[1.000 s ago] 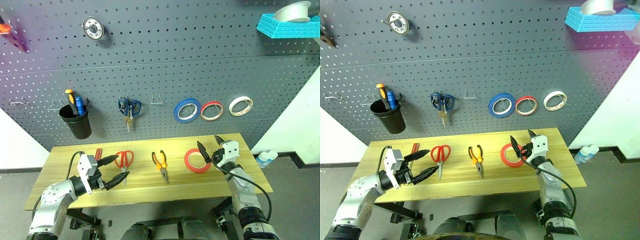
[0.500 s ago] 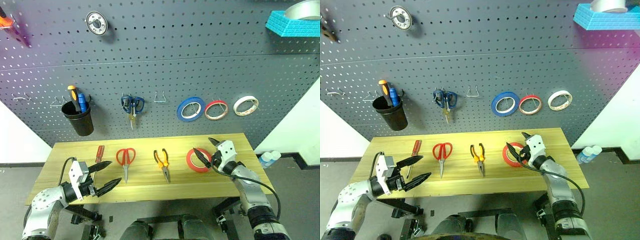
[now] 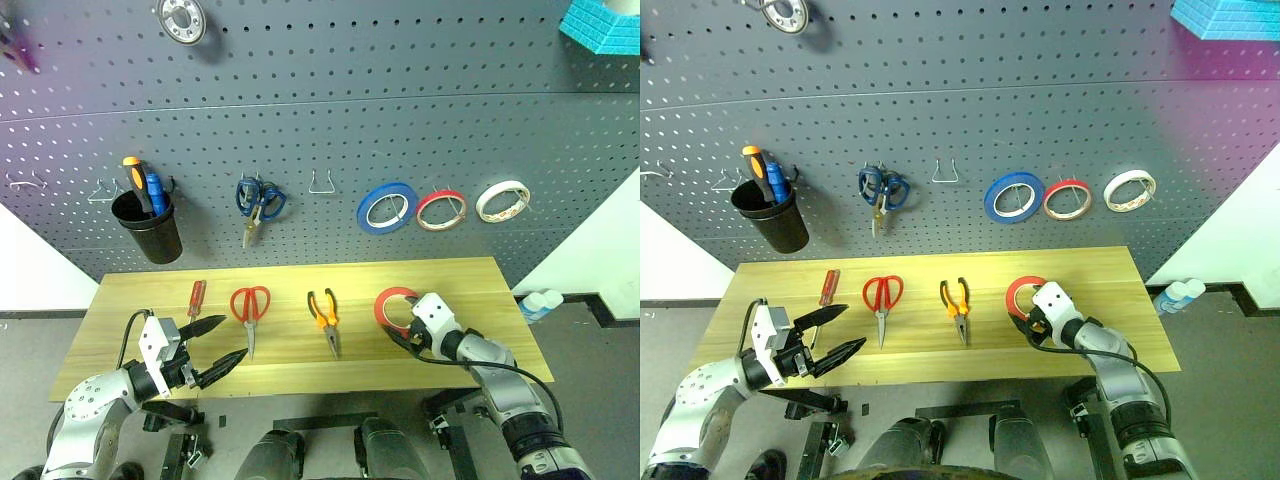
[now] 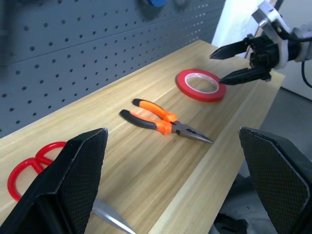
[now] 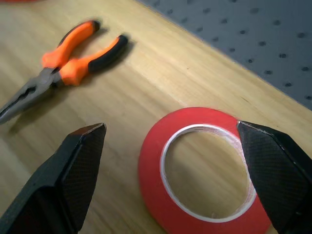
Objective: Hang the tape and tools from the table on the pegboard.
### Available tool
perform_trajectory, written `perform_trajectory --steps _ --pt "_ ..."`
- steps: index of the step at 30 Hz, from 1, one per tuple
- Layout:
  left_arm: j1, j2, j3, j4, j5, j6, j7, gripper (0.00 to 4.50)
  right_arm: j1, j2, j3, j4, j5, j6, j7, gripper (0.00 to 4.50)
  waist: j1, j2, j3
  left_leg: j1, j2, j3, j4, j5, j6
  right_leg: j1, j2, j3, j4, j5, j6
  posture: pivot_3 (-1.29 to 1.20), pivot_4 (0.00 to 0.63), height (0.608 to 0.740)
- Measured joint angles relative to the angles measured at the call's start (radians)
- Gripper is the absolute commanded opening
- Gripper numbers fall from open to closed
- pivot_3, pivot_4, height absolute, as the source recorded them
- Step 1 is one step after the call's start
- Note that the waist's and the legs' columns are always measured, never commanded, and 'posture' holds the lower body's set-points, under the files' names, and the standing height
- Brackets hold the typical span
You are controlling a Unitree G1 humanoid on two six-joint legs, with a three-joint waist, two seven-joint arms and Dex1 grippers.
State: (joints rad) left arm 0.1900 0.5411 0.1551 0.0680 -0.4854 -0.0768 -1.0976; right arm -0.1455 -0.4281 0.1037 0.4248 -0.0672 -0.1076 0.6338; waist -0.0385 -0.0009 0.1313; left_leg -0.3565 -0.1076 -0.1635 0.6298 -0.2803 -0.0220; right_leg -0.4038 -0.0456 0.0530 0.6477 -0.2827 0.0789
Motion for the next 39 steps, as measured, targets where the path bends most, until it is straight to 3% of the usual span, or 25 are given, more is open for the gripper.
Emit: perform_trajectory --steps 9,17,28,32,39 --pt "0.011 -0.015 -0.003 -0.045 0.000 0.013 0.033 4.48 -0.050 -0.044 0.054 0.005 -0.069 0.122 0.012 4.50 -0.001 -0.002 0.014 0.000 0.000 0.000 0.000 0.000 0.000 0.000 0.000 0.000 0.000 0.000 0.000 -0.04 0.151 0.740" --pt "0.018 -0.018 -0.003 -0.069 0.001 0.026 0.048 4.48 -0.112 -0.083 0.145 0.068 -0.144 0.128 0.068 4.50 0.005 -0.004 0.021 -0.001 0.000 0.000 0.000 0.000 0.000 0.000 -0.001 -0.001 -0.001 0.000 0.000 -0.02 0.156 0.740" --pt "0.043 -0.022 -0.003 -0.088 0.001 0.029 0.065 4.48 -0.197 -0.096 0.175 0.191 -0.176 0.132 0.098 4.50 0.028 -0.006 0.024 0.000 0.000 0.000 0.001 0.000 0.000 0.001 -0.001 -0.001 -0.001 0.000 0.000 0.00 0.148 0.740" --pt "0.042 -0.022 -0.003 -0.088 0.002 0.028 0.072 4.50 -0.204 -0.095 0.180 0.200 -0.173 0.143 0.128 3.38 0.028 -0.007 0.024 0.000 0.000 0.000 0.001 0.000 0.000 0.001 -0.001 -0.001 -0.001 0.000 0.000 0.00 0.147 0.740" --pt "0.039 -0.021 -0.003 -0.149 0.001 0.060 0.103 4.50 -0.202 -0.095 0.185 0.198 -0.173 0.157 0.145 0.93 0.028 -0.007 0.024 0.000 0.000 0.000 0.001 0.000 0.000 0.001 -0.001 -0.001 -0.001 0.000 0.000 0.00 0.137 0.740"
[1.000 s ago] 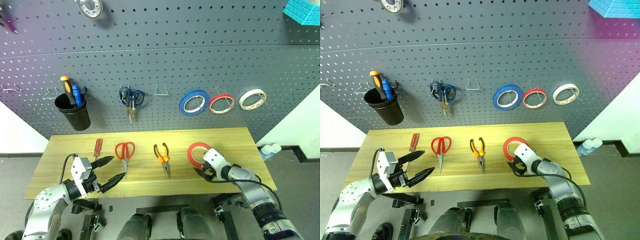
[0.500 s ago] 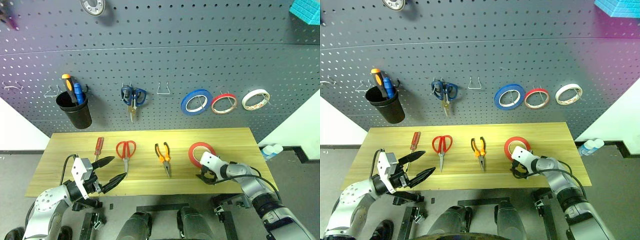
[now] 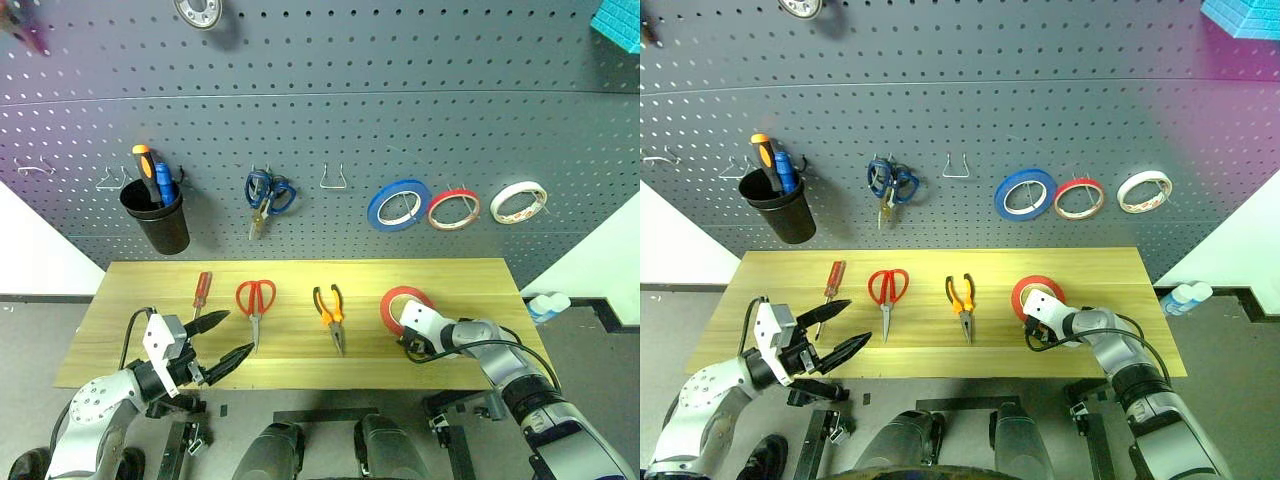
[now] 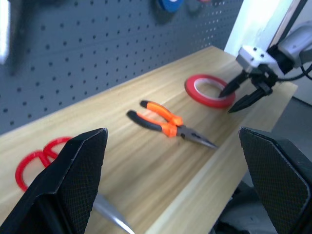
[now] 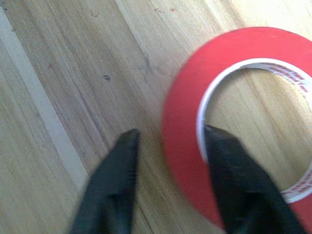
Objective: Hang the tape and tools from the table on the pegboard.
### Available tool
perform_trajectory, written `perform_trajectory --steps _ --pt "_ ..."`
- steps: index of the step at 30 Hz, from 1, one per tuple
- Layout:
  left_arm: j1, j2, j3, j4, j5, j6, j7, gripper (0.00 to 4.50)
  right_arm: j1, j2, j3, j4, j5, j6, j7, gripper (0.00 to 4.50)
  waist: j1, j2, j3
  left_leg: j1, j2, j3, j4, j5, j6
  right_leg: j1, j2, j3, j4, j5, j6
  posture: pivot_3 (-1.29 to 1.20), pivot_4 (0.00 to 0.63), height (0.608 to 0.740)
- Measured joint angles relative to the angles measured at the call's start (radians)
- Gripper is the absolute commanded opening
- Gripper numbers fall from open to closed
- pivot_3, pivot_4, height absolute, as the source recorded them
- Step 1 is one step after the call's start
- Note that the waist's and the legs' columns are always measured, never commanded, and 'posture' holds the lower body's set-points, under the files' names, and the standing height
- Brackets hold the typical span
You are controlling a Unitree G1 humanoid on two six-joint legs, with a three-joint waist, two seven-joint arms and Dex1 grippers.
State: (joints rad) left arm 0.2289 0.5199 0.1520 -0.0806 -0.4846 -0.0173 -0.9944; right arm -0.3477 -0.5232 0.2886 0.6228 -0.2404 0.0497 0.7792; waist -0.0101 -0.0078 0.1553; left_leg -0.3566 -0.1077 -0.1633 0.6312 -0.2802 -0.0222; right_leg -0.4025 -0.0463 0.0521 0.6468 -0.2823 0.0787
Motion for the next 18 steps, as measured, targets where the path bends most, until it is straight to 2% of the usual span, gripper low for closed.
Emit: perform_trajectory --steps 1,2,11,18 --pt "-0.001 0.000 0.000 -0.007 0.000 0.008 0.003 4.50 0.000 0.000 0.000 -0.002 0.000 0.002 0.002 0.70 0.000 0.000 0.000 0.000 0.000 0.000 0.000 0.000 0.000 0.000 0.000 0.000 0.000 0.000 0.000 0.00 0.137 0.740" --pt "-0.003 0.000 0.000 -0.012 0.000 0.013 0.007 4.50 0.000 0.000 0.000 -0.004 0.000 0.004 0.004 0.67 0.000 0.000 0.000 0.000 0.000 0.000 0.000 0.000 0.000 0.000 0.000 0.000 0.000 0.000 0.000 0.01 0.137 0.740" --pt "-0.011 0.000 0.000 -0.030 -0.002 0.051 0.034 4.50 0.000 0.002 -0.004 0.007 0.004 -0.018 -0.008 0.67 0.000 0.000 0.000 0.000 0.000 0.000 0.000 0.000 0.000 0.000 0.000 0.000 0.000 0.000 0.000 0.00 0.129 0.740" --pt "-0.034 0.006 0.017 -0.086 -0.031 0.110 0.059 4.50 0.126 0.058 -0.151 -0.024 0.204 -0.169 0.009 0.67 0.002 0.001 0.000 -0.001 0.000 0.000 -0.001 0.000 0.000 -0.001 0.000 0.000 0.000 0.000 0.000 -0.02 0.131 0.740"
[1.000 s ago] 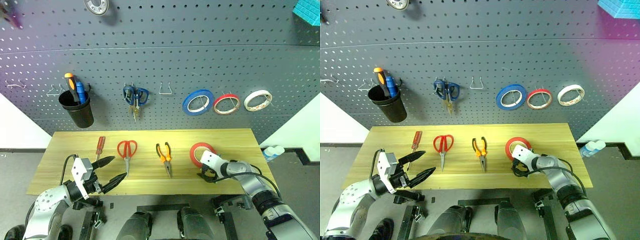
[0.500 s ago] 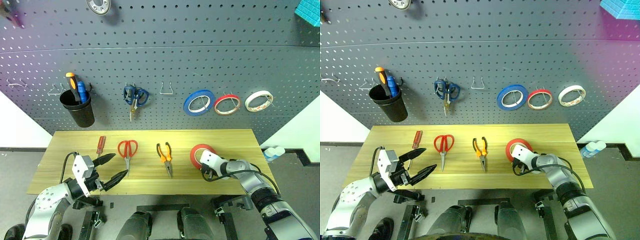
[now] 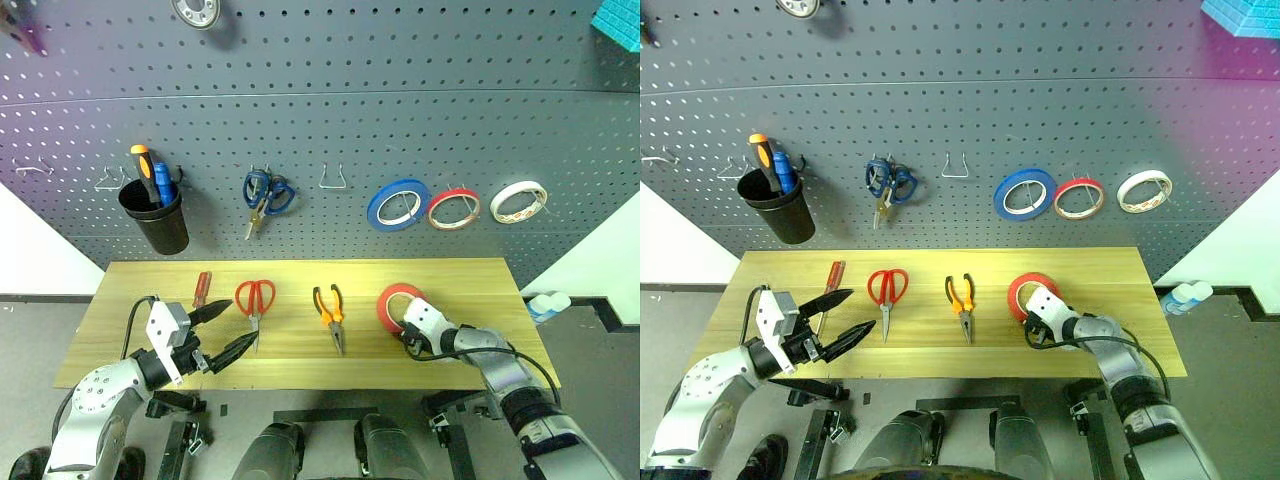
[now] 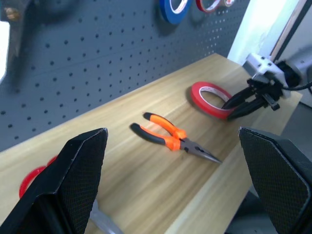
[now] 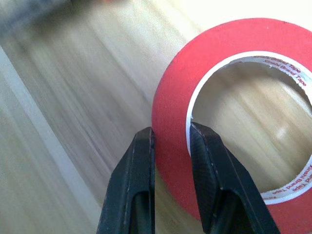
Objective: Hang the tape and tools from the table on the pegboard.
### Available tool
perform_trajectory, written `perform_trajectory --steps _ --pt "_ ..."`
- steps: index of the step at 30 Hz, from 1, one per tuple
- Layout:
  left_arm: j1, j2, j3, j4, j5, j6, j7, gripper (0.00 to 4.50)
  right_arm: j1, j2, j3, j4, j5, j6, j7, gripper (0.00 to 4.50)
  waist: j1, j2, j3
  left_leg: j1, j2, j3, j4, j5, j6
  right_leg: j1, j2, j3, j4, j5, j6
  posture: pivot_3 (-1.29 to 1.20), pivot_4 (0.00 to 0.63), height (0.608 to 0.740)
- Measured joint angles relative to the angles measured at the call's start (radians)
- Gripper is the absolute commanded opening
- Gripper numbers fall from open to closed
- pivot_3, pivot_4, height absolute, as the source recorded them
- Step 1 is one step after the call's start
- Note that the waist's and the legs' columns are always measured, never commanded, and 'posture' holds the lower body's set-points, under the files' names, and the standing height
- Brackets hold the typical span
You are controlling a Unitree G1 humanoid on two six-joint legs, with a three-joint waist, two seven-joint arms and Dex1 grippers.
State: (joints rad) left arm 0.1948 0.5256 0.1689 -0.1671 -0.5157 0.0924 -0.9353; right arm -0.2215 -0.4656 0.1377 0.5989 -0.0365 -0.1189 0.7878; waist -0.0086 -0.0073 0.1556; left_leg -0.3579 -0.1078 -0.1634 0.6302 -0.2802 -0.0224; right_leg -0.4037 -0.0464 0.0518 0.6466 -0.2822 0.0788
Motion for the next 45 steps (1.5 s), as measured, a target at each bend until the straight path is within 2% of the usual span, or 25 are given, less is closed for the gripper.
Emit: perform_trajectory --steps 6,12,21,36,45 --pt "-0.037 0.009 0.011 -0.031 -0.015 0.030 0.021 4.50 0.095 0.025 -0.125 -0.069 0.159 -0.091 0.017 0.67 -0.009 0.000 0.000 0.001 0.001 0.001 0.000 0.000 0.000 0.000 0.001 0.000 0.001 0.000 0.000 -0.05 0.125 0.740" --pt "-0.059 0.010 0.012 -0.022 -0.025 0.035 -0.005 4.50 0.166 0.112 -0.296 -0.148 0.369 -0.120 0.007 0.67 -0.006 0.000 0.000 0.001 0.001 0.001 0.000 0.000 -0.001 0.000 0.001 0.000 0.001 0.000 0.000 -0.08 0.114 0.740" --pt "-0.107 0.012 0.017 0.034 -0.064 0.042 -0.065 4.50 0.252 0.196 -0.417 -0.265 0.513 -0.150 -0.020 0.67 -0.016 0.002 -0.001 0.002 0.001 0.002 0.001 0.001 -0.001 0.000 0.001 0.001 0.002 0.001 -0.001 -0.11 0.105 0.740" --pt "-0.112 0.015 0.057 0.044 -0.154 0.082 -0.139 4.50 0.183 0.210 -0.441 -0.425 0.561 -0.128 -0.111 0.67 -0.036 0.004 -0.002 0.002 0.001 0.002 0.001 0.001 -0.002 0.000 0.001 0.001 0.002 0.001 -0.001 -0.10 0.101 0.740" --pt "-0.096 -0.013 0.084 0.031 -0.197 0.076 -0.161 4.50 0.140 0.209 -0.386 -0.483 0.548 -0.102 -0.109 0.67 -0.036 0.005 -0.003 0.002 0.001 0.002 0.001 0.001 -0.002 0.000 0.001 0.001 0.003 0.002 -0.002 -0.09 0.102 0.740"
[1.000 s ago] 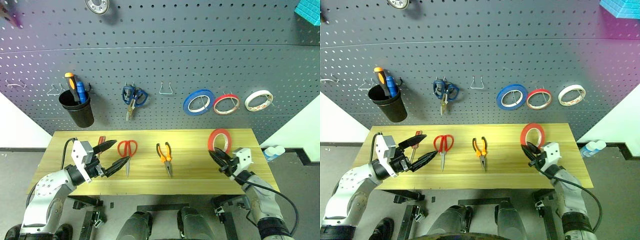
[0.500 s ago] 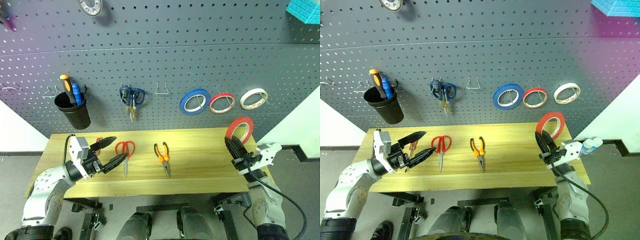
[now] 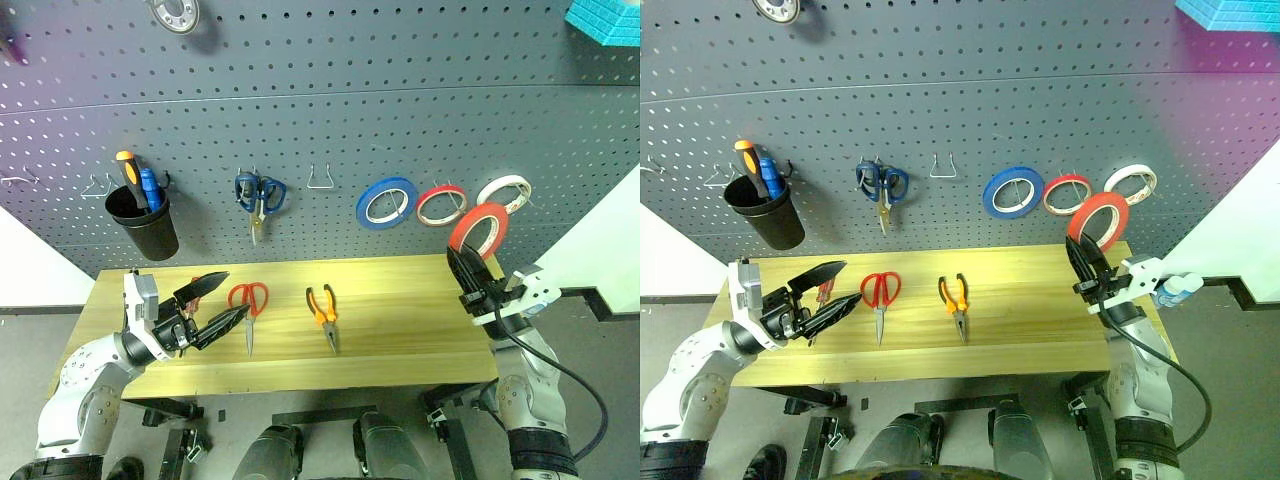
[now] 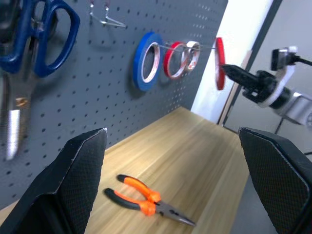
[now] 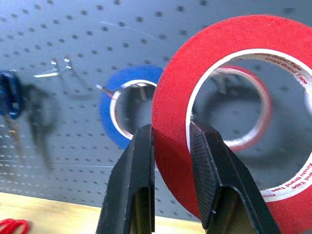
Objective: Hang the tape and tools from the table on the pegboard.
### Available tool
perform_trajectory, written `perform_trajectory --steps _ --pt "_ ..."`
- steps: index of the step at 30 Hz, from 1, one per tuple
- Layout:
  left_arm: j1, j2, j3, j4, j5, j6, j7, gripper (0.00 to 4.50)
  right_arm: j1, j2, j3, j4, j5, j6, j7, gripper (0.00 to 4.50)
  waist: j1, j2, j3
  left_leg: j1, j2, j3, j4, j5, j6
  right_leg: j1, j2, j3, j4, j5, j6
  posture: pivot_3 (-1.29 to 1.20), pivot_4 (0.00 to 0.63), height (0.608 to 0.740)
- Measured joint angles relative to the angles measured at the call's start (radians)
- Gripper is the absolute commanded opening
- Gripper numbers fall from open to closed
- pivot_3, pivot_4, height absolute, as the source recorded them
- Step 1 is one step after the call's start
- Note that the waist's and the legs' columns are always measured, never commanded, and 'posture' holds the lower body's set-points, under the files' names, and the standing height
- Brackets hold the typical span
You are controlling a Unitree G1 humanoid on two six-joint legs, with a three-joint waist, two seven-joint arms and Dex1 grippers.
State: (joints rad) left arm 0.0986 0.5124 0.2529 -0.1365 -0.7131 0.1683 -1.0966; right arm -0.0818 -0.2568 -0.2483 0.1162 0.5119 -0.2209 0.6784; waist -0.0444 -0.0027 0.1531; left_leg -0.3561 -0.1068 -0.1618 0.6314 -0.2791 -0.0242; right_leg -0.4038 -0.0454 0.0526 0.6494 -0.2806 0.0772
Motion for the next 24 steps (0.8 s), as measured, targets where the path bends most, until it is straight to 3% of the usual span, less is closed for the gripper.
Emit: perform_trajectory --steps 10,19,24 --pt "0.006 -0.034 0.010 -0.046 -0.038 -0.005 -0.002 4.50 -0.085 -0.007 0.033 0.042 -0.041 0.006 0.016 0.67 0.001 0.000 -0.001 0.000 0.000 0.000 0.000 0.000 0.000 0.000 0.000 0.000 0.000 0.000 0.000 -0.06 0.098 0.740" --pt "0.011 -0.061 0.012 -0.081 -0.050 -0.007 0.022 4.50 -0.195 -0.039 0.043 0.285 -0.170 -0.068 -0.009 0.67 0.000 0.000 -0.001 0.001 0.000 0.001 0.001 0.001 -0.001 0.000 0.001 0.000 0.002 0.001 -0.001 -0.04 0.095 0.740" --pt "0.013 -0.062 0.012 -0.083 -0.044 -0.025 0.028 4.50 -0.243 -0.047 0.044 0.399 -0.188 -0.094 0.005 2.24 0.003 0.000 -0.002 0.001 0.000 0.000 0.001 0.002 -0.002 0.000 0.001 0.000 0.003 0.002 -0.002 -0.04 0.094 0.740"
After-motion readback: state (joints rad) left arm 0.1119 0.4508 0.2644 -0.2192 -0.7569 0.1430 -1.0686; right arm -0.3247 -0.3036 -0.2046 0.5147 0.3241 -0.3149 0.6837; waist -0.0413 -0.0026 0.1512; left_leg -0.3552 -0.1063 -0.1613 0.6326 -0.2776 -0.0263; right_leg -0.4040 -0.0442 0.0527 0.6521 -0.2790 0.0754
